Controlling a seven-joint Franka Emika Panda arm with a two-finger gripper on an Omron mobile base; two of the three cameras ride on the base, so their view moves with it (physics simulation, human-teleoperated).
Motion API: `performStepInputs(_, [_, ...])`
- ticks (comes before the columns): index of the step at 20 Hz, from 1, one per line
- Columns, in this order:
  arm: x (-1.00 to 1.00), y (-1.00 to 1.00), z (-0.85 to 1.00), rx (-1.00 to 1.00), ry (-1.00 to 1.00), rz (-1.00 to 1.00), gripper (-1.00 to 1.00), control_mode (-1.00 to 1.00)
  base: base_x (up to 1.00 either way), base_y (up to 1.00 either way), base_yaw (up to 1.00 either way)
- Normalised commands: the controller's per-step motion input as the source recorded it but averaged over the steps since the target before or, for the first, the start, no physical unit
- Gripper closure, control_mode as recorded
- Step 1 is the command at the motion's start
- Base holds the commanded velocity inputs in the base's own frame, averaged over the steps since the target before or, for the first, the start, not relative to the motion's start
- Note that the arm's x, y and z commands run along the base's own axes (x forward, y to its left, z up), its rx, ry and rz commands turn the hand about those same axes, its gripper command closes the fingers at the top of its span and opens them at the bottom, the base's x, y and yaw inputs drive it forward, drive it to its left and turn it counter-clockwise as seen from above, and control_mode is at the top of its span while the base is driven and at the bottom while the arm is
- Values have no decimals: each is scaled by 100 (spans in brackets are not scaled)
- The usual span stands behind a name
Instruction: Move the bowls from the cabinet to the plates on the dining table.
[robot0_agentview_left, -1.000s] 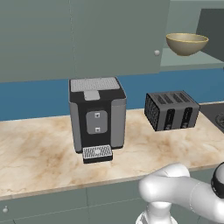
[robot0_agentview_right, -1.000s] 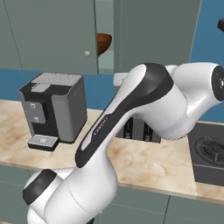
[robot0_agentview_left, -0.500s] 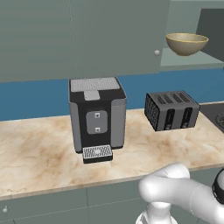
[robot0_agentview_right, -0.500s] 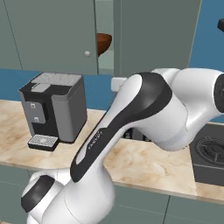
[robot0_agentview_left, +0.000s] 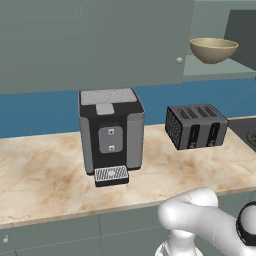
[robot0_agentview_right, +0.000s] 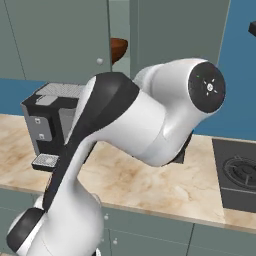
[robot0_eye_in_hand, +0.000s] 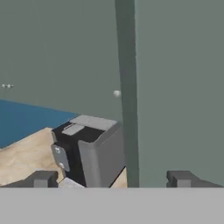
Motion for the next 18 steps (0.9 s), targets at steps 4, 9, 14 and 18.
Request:
performStepInputs(4, [-7, 44, 10, -9, 0, -22, -100, -100, 0, 0, 0])
performStepInputs(9, [0, 38, 5, -9, 5, -26, -100, -100, 0, 0, 0])
performStepInputs(14, [9, 31, 0, -9, 8, -29, -100, -100, 0, 0, 0])
performStepInputs(18, [23, 24, 0, -11, 6, -30, -100, -100, 0, 0, 0])
